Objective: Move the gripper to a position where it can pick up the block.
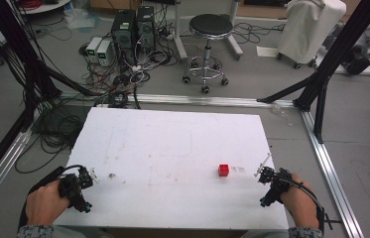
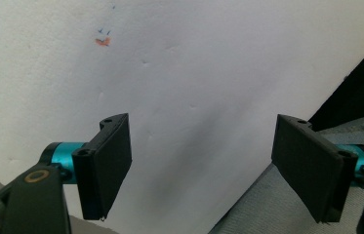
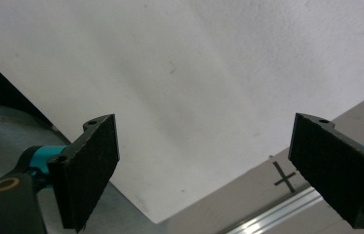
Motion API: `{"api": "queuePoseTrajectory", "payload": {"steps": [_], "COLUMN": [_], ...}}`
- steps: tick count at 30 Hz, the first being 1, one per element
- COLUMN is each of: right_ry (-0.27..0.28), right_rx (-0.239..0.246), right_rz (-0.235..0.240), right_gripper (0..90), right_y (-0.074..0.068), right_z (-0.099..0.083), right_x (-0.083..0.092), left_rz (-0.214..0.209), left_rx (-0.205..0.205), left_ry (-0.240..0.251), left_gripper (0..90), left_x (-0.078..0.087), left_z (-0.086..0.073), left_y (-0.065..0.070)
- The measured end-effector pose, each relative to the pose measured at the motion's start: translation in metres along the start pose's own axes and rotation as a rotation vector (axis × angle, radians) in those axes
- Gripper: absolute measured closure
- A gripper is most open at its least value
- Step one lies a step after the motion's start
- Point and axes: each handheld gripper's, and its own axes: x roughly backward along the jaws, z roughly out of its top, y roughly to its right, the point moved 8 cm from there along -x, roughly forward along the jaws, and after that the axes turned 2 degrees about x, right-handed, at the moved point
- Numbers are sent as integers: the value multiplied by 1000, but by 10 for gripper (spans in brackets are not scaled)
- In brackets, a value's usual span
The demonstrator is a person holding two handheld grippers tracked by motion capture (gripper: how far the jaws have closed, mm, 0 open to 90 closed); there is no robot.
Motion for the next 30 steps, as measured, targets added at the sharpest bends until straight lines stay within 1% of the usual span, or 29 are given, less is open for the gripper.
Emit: {"api": "queuePoseTrajectory", "payload": {"steps": [1, 2, 3, 4, 6, 7, 10, 11, 12, 15, 16, 20, 22, 23, 24, 25, 27, 30], "right_ry": [0, -12, -12, 4, 9, 10, -2, 0, 0, -4, -2, -12, -5, -4, -1, 0, 3, 13], "right_rx": [0, 24, 24, 41, 47, 71, 94, 109, 108, 144, 159, 191, 215, 215, 232, 235, 259, 295], "right_rz": [0, -17, -17, -19, -13, -23, -24, -18, -12, -3, -3, -7, -8, -8, -11, -14, -17, -13], "right_gripper": [107, 107, 107, 107, 107, 107, 107, 107, 107, 107, 107, 107, 107, 107, 107, 107, 107, 107], "right_y": [0, 5, 5, 7, 8, 12, 15, 17, 17, 21, 22, 26, 28, 28, 30, 30, 30, 30], "right_z": [0, 2, 2, 6, 7, 11, 17, 19, 22, 28, 30, 36, 40, 42, 44, 46, 51, 59], "right_x": [0, 3, 3, 5, 6, 9, 11, 11, 11, 11, 10, 9, 10, 10, 11, 11, 11, 10], "left_rz": [0, 1, 1, 0, 1, -2, 1, 1, 0, 0, 0, -1, -1, -3, 0, 0, -2, -2], "left_rx": [0, -3, -3, 0, 1, 0, 0, 0, 3, 0, 1, 1, 2, 2, -1, -1, -2, -3], "left_ry": [0, -4, -4, -5, -8, -9, -7, -7, -4, -5, -5, -4, -4, -5, -5, -4, -10, -10], "left_gripper": [229, 228, 228, 228, 228, 228, 228, 228, 228, 228, 228, 228, 228, 228, 228, 228, 228, 228], "left_x": [0, 0, 0, 0, 0, 0, 0, 0, 0, 1, 1, 1, 1, 1, 1, 0, 1, 0], "left_z": [0, 0, 0, -1, -1, 0, -1, -1, -1, -1, -1, -1, -2, -2, -1, -1, -1, -1], "left_y": [0, -1, -1, 0, 0, 0, -1, -1, -1, -1, -1, -1, -1, -1, -1, -1, -1, -1]}}
